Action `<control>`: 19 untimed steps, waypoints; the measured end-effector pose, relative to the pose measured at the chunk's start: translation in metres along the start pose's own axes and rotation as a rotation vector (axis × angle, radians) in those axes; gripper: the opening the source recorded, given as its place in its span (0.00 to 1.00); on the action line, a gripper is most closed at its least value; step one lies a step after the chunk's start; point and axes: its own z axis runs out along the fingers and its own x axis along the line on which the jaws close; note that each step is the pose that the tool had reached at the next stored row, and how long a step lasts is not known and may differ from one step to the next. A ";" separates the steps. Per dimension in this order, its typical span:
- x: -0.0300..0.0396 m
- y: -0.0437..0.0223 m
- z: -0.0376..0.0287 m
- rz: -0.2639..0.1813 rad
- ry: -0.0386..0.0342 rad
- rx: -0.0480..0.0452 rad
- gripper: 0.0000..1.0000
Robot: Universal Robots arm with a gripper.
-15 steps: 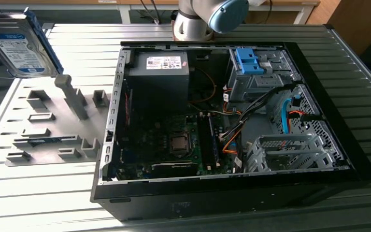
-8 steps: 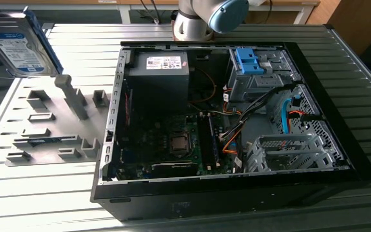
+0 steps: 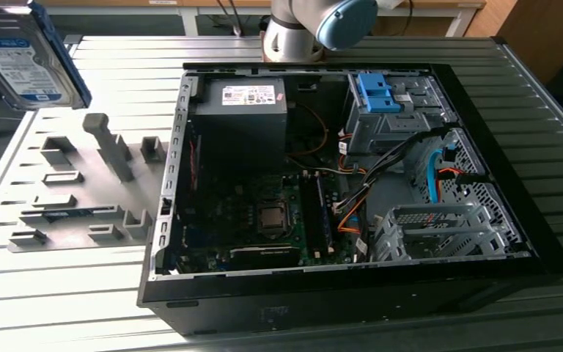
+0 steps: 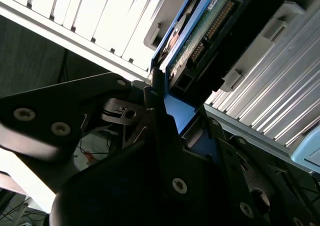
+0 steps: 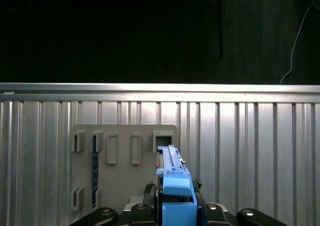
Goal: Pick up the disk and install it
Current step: 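Pick up the disk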
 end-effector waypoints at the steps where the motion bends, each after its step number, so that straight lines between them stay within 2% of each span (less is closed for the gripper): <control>1: -0.0001 0.0000 -0.0023 0.000 0.0000 0.0000 0.37; 6: -0.0002 0.0002 -0.0102 0.000 -0.0001 0.0001 0.37; 19: -0.0005 0.0004 -0.0259 0.000 0.0000 0.0001 0.37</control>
